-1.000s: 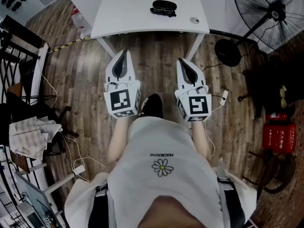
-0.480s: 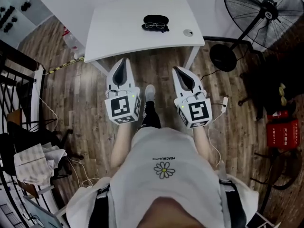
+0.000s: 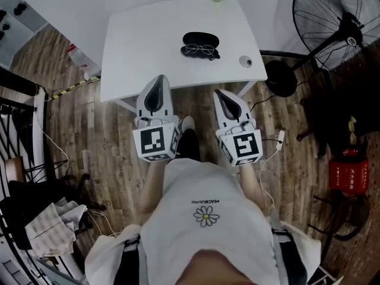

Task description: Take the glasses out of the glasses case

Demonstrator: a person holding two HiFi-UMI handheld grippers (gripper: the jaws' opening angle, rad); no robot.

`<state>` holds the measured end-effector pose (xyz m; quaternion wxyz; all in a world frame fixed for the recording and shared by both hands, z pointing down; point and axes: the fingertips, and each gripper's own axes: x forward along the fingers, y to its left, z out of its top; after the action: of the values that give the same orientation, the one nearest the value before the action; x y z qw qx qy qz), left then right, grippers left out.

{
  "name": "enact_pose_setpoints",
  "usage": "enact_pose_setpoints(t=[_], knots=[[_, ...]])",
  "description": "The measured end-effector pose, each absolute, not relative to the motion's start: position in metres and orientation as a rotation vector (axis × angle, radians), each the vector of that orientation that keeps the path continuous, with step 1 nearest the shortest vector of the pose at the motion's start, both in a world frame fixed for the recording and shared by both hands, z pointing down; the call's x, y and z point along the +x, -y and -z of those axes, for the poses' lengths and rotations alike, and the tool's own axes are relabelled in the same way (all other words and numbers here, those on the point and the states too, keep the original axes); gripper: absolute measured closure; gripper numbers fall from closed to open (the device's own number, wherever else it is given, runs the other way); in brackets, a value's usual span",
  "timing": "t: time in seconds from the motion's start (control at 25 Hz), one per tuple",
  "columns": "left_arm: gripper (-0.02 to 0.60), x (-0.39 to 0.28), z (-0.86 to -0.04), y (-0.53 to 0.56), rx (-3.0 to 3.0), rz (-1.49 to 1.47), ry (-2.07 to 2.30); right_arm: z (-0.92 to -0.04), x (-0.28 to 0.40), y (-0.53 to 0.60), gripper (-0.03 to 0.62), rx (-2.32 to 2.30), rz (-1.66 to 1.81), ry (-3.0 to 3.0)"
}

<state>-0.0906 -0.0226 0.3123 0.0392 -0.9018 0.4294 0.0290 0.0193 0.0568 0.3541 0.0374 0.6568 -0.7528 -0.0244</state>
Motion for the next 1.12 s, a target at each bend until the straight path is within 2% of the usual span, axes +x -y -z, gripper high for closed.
enact_pose_setpoints(t=[0.32, 0.56, 0.88, 1.12], knots=[[0.566, -0.049, -0.305, 0.159, -2.824, -0.081, -1.228, -0.331, 0.059, 0.082, 0.585, 2.086, 0.052, 2.217], [0.566, -0.032, -0.309, 0.234, -2.865, -0.044, -1.219, -0.330, 0.083, 0.136, 0.585, 2.115, 0.026, 2.122], [0.566, -0.023, -0.315, 0.260, -2.868, 0.002, -1.275, -0.335, 0.101, 0.166, 0.585, 2.054, -0.033, 2.120], [0.566, -0.011, -0.306, 0.264, -2.831, -0.069, -1.336, -0.337, 0.113, 0.184, 0.585, 2.007, -0.008, 2.203]])
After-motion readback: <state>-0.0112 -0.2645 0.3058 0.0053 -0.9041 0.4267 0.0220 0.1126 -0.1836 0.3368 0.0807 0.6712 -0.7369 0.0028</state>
